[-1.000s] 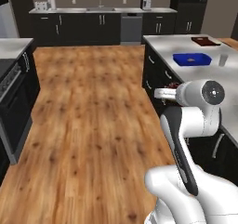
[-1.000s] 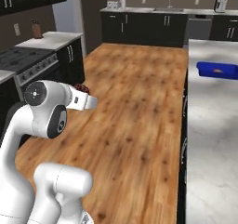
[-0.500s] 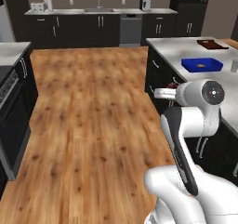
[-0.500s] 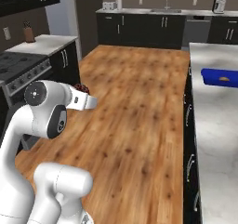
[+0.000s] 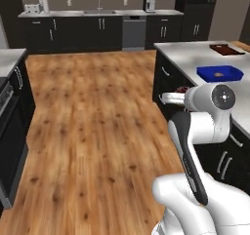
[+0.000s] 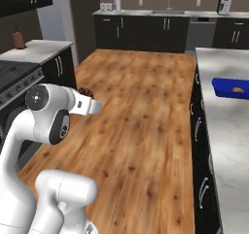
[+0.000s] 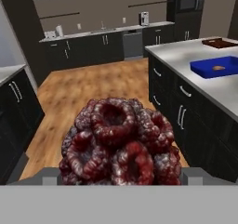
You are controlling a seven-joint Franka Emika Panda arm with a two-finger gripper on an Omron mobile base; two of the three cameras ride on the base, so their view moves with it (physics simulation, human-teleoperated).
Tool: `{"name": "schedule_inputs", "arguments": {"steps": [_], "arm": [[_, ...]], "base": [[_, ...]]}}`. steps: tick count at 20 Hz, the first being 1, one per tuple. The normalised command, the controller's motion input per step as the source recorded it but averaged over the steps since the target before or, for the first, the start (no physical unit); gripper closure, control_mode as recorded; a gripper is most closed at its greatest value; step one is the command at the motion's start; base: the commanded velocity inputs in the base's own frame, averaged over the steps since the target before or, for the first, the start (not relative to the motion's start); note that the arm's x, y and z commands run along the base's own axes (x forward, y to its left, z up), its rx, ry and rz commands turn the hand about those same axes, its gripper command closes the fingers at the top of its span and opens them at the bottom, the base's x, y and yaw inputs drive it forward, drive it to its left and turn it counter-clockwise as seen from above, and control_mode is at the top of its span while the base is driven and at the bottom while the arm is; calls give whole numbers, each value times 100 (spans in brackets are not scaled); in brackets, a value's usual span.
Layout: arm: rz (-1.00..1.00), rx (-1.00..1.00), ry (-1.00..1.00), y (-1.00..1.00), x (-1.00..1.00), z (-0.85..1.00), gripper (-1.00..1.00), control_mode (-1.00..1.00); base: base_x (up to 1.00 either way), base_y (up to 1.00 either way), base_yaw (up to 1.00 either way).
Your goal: Take the cake and donut from the fridge and place them on the empty tray on the dining counter.
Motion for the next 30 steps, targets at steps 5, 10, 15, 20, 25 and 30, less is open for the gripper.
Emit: {"name": "schedule_inputs", "arguments": {"steps": [5,10,15,20,25,30], "arm": [[0,0,0,0,0,0,100,100],[0,0,0,0,0,0,100,100],[0,0,0,0,0,0,100,100],[0,0,0,0,0,0,100,100],[0,0,0,0,0,0,100,100],[0,0,0,0,0,0,100,100]], "base": [[54,34,-11],[54,35,-11],[53,36,-11],[52,40,-13],[53,36,-13],[57,35,-13]]}}
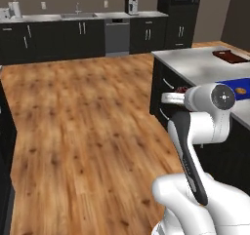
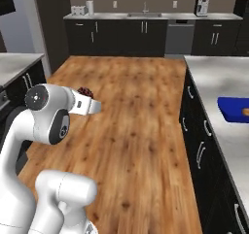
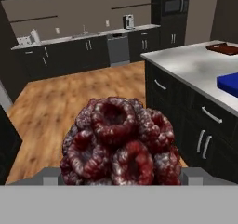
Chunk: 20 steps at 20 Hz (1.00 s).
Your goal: Take the cake and donut from the fridge and place them on the empty tray on the dining counter.
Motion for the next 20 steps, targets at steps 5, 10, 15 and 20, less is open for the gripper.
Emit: {"name": "schedule_inputs", "arguments": {"steps": [5,10,15,20], "arm": [[0,0,0,0,0,0,100,100],[0,0,0,0,0,0,100,100],[0,0,0,0,0,0,100,100],[0,0,0,0,0,0,100,100]], "base": [[60,36,-15],[66,39,-18],[66,46,-20],[64,48,-21]]}}
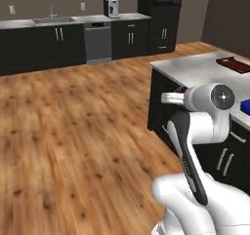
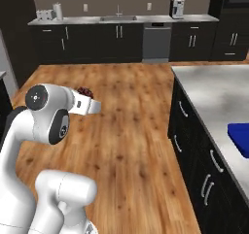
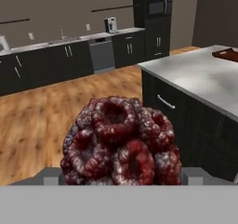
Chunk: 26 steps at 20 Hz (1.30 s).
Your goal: Take the cake and donut from the fridge and place them on the empty tray on the dining counter.
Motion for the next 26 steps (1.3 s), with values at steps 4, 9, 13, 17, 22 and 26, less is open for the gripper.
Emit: {"name": "schedule_inputs", "arguments": {"steps": [4,9,13,17,22,26], "arm": [[0,0,0,0,0,0,100,100],[0,0,0,0,0,0,100,100],[0,0,0,0,0,0,100,100],[0,0,0,0,0,0,100,100],[0,0,0,0,0,0,100,100],[0,0,0,0,0,0,100,100]], "base": [[61,51,-21],[60,54,-23],[59,56,-24],[60,56,-23],[60,55,-24],[59,57,-26]]}}
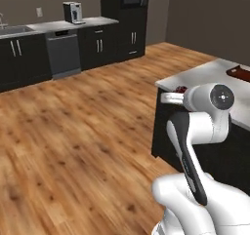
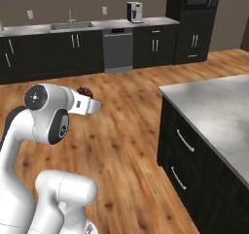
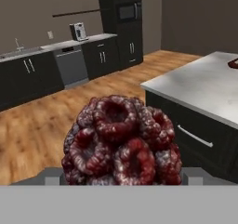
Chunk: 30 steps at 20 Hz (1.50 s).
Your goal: Take the cake and donut from the fridge and place them on the empty tray on the dining counter.
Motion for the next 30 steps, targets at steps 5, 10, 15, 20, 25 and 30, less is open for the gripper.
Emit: {"name": "schedule_inputs", "arguments": {"steps": [5,10,15,20,25,30], "arm": [[0,0,0,0,0,0,100,100],[0,0,0,0,0,0,100,100],[0,0,0,0,0,0,100,100],[0,0,0,0,0,0,100,100],[0,0,0,0,0,0,100,100],[0,0,0,0,0,0,100,100]], "base": [[54,60,-29],[56,61,-30],[54,61,-30],[53,60,-30],[53,60,-30],[57,60,-30]]}}
